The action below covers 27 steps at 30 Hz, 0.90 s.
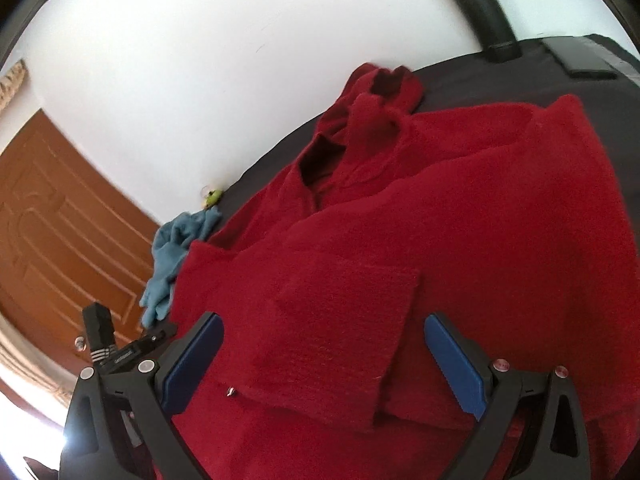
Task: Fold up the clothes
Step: 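Grasp the folded ribbed cuff with the right tool and lift it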
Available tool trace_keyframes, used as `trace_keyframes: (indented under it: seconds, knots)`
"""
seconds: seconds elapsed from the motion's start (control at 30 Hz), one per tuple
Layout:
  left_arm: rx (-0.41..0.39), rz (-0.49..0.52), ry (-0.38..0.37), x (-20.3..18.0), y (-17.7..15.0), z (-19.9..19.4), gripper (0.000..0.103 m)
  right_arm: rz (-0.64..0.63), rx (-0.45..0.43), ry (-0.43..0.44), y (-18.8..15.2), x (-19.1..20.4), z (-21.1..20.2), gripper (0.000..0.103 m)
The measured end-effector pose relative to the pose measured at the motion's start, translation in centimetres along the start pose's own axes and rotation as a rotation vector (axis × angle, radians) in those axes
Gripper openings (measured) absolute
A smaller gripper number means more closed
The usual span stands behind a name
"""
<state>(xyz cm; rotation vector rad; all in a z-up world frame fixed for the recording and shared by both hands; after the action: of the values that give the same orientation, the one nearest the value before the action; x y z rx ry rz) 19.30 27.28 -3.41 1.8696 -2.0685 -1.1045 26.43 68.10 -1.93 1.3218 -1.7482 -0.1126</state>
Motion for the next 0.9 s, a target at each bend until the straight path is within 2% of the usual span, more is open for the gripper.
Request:
trace_keyframes:
  seconds: [0.1,0.2,0.33,0.47,0.5,0.63,0.67,0.73,0.8,0.87,0.9]
  knots:
    - [-0.003,-0.027,-0.024,0.5,0.0,-0.1,0.08,0.031,-0.019,-0.04,0.3,-0.4,0.0,0.102]
    - [-0.007,-0.042,-0.047,0.8,0.1,-0.3,0.08,0.057,0.003,-0.052,0.3,0.2,0.5,0.102]
    - [-0.01,-0.059,-0.077,1.1,0.3,-0.4,0.081,0.076,0.079,0.033,-0.1,1.6,1.5,0.102]
    - [-0.01,-0.071,-0.1,1.2,0.5,-0.4,0.082,0.14,0.12,0.25,-0.3,2.8,1.8,0.102]
    - [-0.01,-0.071,-0.104,1.2,0.5,-0.4,0.083,0.155,0.109,0.25,-0.3,2.7,1.8,0.102]
    - [-0.009,-0.067,-0.106,1.2,0.5,-0.4,0.084,0.131,0.1,0.139,-0.1,2.8,2.5,0.102]
    - [-0.009,-0.069,-0.108,1.2,0.5,-0.4,0.084,0.109,0.105,0.098,-0.1,3.0,2.8,0.099]
    - [-0.01,-0.071,-0.111,1.3,0.5,-0.4,0.084,0.06,0.117,0.007,0.0,3.5,3.4,0.083]
    - [-0.01,-0.072,-0.112,1.3,0.5,-0.4,0.084,0.033,0.133,-0.073,0.0,3.4,3.8,0.037]
    - [-0.011,-0.072,-0.113,1.3,0.4,-0.3,0.084,0.03,0.125,-0.11,0.2,3.1,3.8,0.03]
    - [-0.011,-0.072,-0.113,1.3,0.4,-0.4,0.084,0.03,0.12,-0.125,0.2,2.9,3.7,0.022]
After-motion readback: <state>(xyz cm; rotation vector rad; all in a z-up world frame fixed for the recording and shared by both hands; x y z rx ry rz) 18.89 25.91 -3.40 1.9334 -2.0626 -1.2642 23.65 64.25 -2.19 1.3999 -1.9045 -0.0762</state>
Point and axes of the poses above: each gripper's, at about its wrist camera, not at the fingertips, and z roughly the way its jaws point, x to its left, y to its top, the point moved 4 cm from there along z, roughly the way its jaws point, and after that the axes turned 1 degree about x, right-handed, at the moved point
